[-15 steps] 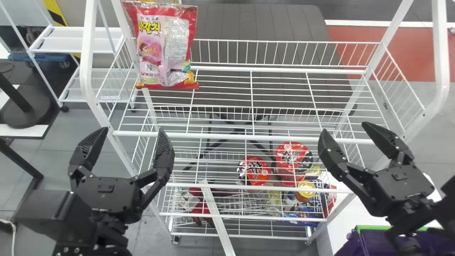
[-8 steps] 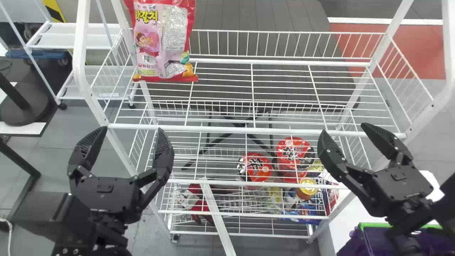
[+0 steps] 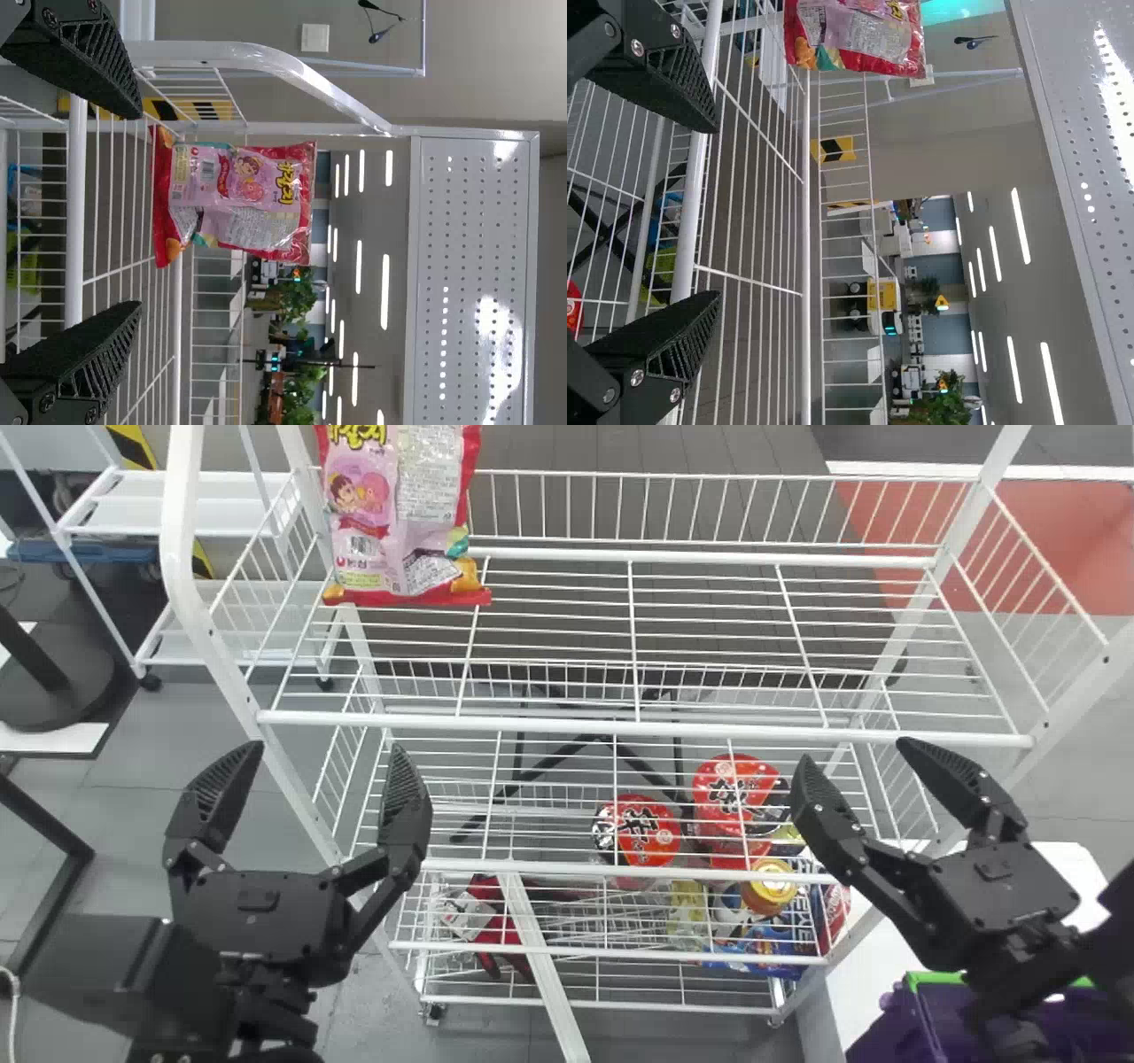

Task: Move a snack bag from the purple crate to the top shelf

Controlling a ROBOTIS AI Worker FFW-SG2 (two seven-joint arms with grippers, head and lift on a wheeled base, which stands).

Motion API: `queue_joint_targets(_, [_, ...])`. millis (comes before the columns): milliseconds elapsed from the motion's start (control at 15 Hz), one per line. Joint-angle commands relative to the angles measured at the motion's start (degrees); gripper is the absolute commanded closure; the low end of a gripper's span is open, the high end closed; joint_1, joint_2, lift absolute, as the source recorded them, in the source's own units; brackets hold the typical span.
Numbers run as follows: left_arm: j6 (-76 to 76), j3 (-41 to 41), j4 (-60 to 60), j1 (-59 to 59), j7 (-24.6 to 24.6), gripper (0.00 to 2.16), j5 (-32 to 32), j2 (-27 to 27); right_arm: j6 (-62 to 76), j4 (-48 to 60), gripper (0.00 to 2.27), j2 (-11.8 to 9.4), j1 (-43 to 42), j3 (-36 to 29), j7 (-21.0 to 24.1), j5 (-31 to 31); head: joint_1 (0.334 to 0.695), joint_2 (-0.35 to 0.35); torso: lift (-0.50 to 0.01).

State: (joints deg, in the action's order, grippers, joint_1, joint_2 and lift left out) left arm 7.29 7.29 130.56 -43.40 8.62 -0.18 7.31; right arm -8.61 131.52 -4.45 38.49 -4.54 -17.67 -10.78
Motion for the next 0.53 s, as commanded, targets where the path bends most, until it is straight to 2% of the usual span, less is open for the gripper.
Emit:
queue_joint_targets(0, [0.13,0.09,0.05,-0.01,-0.01,0.04,0.00,-0.01,0.03,0.05,0.17,-0.04,0.01,-0.03,-0.26,-0.04,0.695,-0.001,-0.149])
queue_joint_targets(467, [0.84,0.09,-0.04,-0.19,0.43,0.04,0.09,-0.01,0.21,0.05,0.17,-0.04,0.36,-0.47,-0.52,-0.04,0.695,-0.002,-0.177])
